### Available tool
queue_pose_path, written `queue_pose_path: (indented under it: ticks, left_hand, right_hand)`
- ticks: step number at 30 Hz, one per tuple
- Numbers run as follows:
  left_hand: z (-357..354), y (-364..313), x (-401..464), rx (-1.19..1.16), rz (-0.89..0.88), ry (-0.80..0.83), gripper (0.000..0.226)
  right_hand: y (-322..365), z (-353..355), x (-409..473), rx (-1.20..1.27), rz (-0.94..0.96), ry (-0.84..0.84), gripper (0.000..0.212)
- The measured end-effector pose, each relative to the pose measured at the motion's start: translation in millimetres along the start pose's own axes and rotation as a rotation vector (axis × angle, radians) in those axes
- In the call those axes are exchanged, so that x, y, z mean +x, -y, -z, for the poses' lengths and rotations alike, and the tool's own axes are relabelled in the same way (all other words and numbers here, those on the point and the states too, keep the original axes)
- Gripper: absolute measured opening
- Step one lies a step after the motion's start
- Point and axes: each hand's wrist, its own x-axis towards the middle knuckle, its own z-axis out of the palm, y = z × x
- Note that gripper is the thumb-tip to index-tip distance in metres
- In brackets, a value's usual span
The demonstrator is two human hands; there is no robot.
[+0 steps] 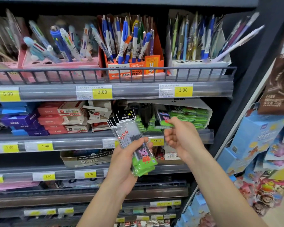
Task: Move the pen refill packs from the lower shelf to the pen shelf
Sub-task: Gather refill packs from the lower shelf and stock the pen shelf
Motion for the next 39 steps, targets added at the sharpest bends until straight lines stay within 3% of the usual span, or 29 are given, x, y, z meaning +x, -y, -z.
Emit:
queue_pose_path:
  ticks: [5, 8, 12, 18, 21, 24, 27, 30, 39]
  left_hand:
    - [4.5, 1.5, 3.9, 0.021, 0.017, 0.027, 0.03]
    - [6.8, -0.1, 5.2, 0.016, 0.021, 0.026, 0.036]
    - [8.3, -2.7, 5.5, -0.01, 0.007, 0.026, 0.05]
    - [6.0, -5.2, 1.1, -0.068, 0.043, 0.047, 0.027]
    - [7.1, -6.0, -0.5, -0.106, 0.058, 0.085, 0.034]
    - [9.0, -8.4, -2.2, -0.09, 0.061, 0.077, 0.038]
    - [10.0, -11.8, -3.9, -0.017, 0.071, 0.042, 0.033]
    - [8.8, -12.1, -5.8, 0.035, 0.046, 0.021, 0.041]
    - [10.7, -2.1, -10.1, 0.014, -0.033, -0.067, 0.031]
  right_hand:
    - [0.6, -18.2, 21.2, 0.302, -0.013, -0.128, 0.013]
    - [-7.2, -23.9, 23.3, 0.581, -0.017, -0.156, 0.018]
    - [-16.9, -26.0, 22.1, 0.676, 0.051, -0.167, 0.011]
    - [-10.2, -24.4, 27.8, 0.601, 0.052, -0.19, 0.01]
    - [-13.5, -19.0, 20.4, 0.538, 0.077, -0.165, 0.013]
    - [-31.9, -12.2, -3.5, 0.27, 0.149, -0.117, 0.001]
    - [-51.3, -5.9, -33.6, -0.048, 0.175, 0.002, 0.014]
    - [-56.6, -7.3, -56.1, -0.187, 0.125, 0.179, 0.018]
    - [-55.3, -3.7, -56.6, -0.253, 0.046, 0.25, 0.024]
